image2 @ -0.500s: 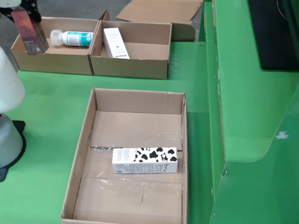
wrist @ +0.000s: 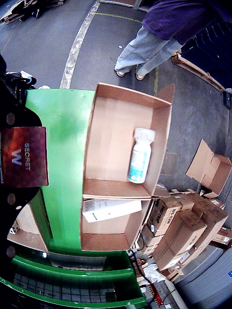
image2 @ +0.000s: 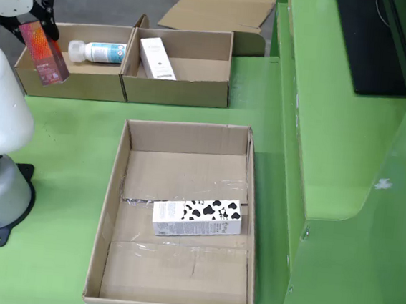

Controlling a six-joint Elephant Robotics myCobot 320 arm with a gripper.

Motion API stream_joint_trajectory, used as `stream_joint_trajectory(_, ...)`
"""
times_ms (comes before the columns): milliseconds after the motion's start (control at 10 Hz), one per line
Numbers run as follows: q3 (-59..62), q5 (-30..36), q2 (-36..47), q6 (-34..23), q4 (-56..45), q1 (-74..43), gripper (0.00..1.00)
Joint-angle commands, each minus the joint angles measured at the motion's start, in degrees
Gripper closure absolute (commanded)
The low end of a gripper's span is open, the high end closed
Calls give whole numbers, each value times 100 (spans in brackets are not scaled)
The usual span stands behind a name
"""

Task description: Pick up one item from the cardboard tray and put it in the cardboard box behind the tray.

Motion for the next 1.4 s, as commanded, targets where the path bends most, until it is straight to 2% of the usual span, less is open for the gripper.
stream_joint_trajectory(0, 3594, -175, -2171, 79, 203, 59, 100)
stream_joint_trajectory(1300, 3594, -284, -2142, 133, 290, 335, 100)
